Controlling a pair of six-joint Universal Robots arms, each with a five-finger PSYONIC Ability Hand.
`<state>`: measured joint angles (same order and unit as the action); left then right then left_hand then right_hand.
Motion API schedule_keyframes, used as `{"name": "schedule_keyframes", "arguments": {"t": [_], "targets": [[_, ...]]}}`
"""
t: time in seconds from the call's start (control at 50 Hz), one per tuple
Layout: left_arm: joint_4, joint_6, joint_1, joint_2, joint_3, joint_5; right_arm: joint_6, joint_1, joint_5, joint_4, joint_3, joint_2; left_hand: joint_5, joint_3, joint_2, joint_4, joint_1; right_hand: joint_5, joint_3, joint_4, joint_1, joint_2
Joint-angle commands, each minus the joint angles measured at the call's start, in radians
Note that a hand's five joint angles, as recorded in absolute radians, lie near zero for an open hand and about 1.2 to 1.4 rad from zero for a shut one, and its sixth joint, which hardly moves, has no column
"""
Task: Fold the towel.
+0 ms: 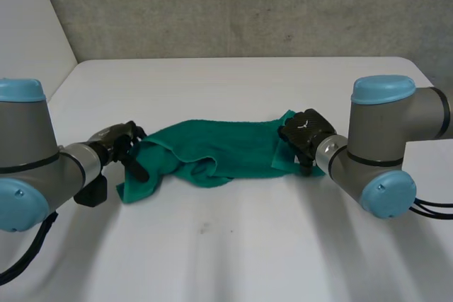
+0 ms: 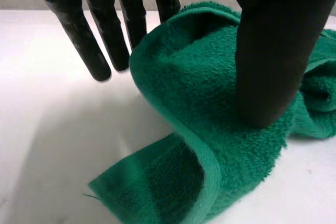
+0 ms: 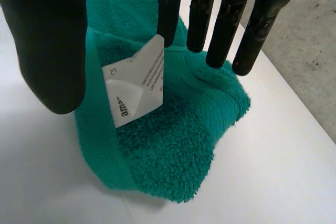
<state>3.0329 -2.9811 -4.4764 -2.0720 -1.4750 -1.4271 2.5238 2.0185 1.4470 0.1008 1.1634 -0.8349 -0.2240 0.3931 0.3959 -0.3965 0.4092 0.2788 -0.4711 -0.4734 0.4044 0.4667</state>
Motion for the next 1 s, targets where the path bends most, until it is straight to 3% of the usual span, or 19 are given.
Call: {"name": "schedule_keyframes", "arguments": {"t": [0.02, 0.08, 0.22, 0.32, 0.46, 0.54, 0.7, 0.86, 1.0], "targets": [[0.006, 0.004, 0.000, -0.010, 0.008, -0.006, -0.048, -0.006, 0.010, -0.053, -0.045, 0.063, -0.754, 0.759, 0.756, -0.756, 0.743, 0.494, -0.476, -0.474, 0.543, 0.480], [0.009, 0.004, 0.000, -0.008, 0.008, -0.006, -0.056, -0.009, 0.062, -0.072, -0.059, 0.073, -0.997, 1.003, 1.000, -0.999, 0.987, 0.925, -0.907, -0.905, 0.974, 0.911], [0.023, -0.006, -0.003, 0.027, 0.007, -0.004, -0.042, -0.033, 0.144, -0.075, -0.062, 0.059, -0.998, 1.003, 1.000, -1.000, 0.987, 0.943, -0.925, -0.923, 0.992, 0.930], [0.026, -0.012, -0.010, 0.119, -0.001, -0.004, -0.007, -0.121, 0.161, -0.075, -0.041, -0.048, -0.998, 1.003, 1.000, -1.000, 0.987, 0.943, -0.925, -0.923, 0.992, 0.930], [0.021, -0.021, -0.015, 0.271, -0.001, 0.002, 0.268, -0.244, 0.125, -0.064, 0.005, -0.245, -0.998, 1.003, 1.000, -1.000, 0.987, 0.943, -0.925, -0.923, 0.992, 0.930], [0.021, -0.053, -0.017, 0.398, -0.002, 0.005, 0.377, -0.305, 0.014, -0.024, 0.039, -0.377, -0.998, 1.003, 1.000, -1.000, 0.987, 0.943, -0.925, -0.923, 0.992, 0.930], [0.021, -0.177, -0.015, 0.472, -0.019, 0.005, 0.268, -0.356, -0.126, 0.207, 0.048, -0.429, -0.998, 1.003, 1.000, -1.000, 0.987, 0.943, -0.925, -0.923, 0.992, 0.930], [0.040, -0.276, -0.006, 0.382, -0.061, 0.000, 0.147, -0.348, -0.108, 0.269, 0.038, -0.348, -0.998, 1.003, 1.000, -1.000, 0.987, 0.943, -0.925, -0.923, 0.992, 0.930], [0.073, -0.326, 0.005, 0.260, -0.050, -0.006, 0.148, -0.349, -0.085, 0.229, -0.014, -0.287, -0.998, 1.003, 1.000, -1.000, 0.987, 0.943, -0.925, -0.923, 0.992, 0.930]]}}
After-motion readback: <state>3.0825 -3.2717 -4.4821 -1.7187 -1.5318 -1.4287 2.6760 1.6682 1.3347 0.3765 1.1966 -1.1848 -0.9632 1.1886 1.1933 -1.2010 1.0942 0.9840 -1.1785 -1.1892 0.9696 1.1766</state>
